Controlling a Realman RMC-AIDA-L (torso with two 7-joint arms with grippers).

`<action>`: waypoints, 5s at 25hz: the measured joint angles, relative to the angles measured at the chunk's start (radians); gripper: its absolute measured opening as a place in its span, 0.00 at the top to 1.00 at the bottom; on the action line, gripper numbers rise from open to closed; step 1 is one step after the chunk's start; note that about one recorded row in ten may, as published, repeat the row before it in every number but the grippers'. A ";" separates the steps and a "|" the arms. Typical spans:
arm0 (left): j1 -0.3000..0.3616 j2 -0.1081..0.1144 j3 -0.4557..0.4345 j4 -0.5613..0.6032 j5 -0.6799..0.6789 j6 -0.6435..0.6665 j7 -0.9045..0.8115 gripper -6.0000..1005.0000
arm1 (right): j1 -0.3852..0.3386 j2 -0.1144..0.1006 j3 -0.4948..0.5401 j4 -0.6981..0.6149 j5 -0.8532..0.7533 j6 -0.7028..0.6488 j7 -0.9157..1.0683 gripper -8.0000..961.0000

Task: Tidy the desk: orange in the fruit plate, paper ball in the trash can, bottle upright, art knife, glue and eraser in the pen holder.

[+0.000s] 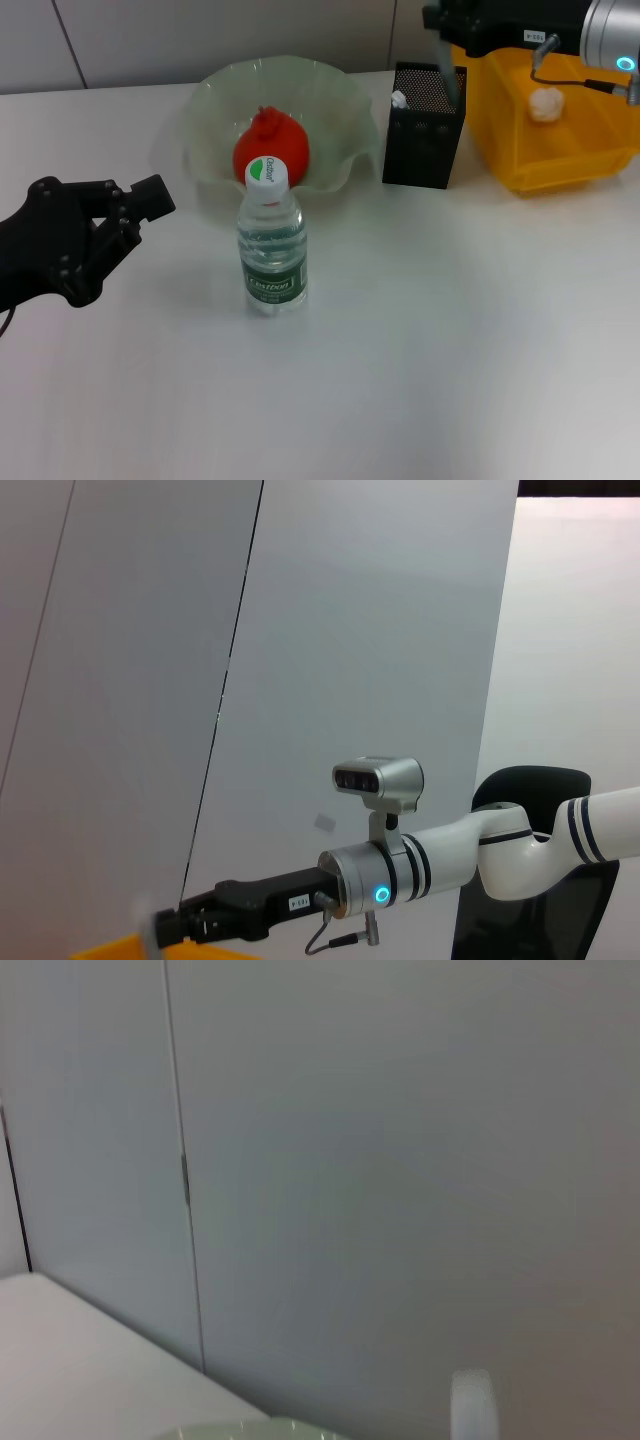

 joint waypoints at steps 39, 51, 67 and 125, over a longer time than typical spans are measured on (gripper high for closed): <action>-0.010 0.003 0.003 0.002 0.001 -0.028 -0.006 0.99 | -0.258 0.155 -0.058 -0.635 -0.024 0.386 0.407 0.55; -0.078 0.022 -0.002 0.010 0.117 -0.078 -0.092 0.99 | -0.371 0.157 -0.034 -0.724 -0.006 0.662 0.493 0.54; -0.116 0.023 -0.030 0.032 0.135 -0.046 -0.183 0.65 | -0.455 0.168 -0.083 -0.774 0.128 0.754 0.596 0.20; -0.200 0.051 -0.018 0.062 0.345 -0.155 -0.414 0.20 | -0.599 0.166 -0.301 -0.932 0.109 0.803 0.661 0.15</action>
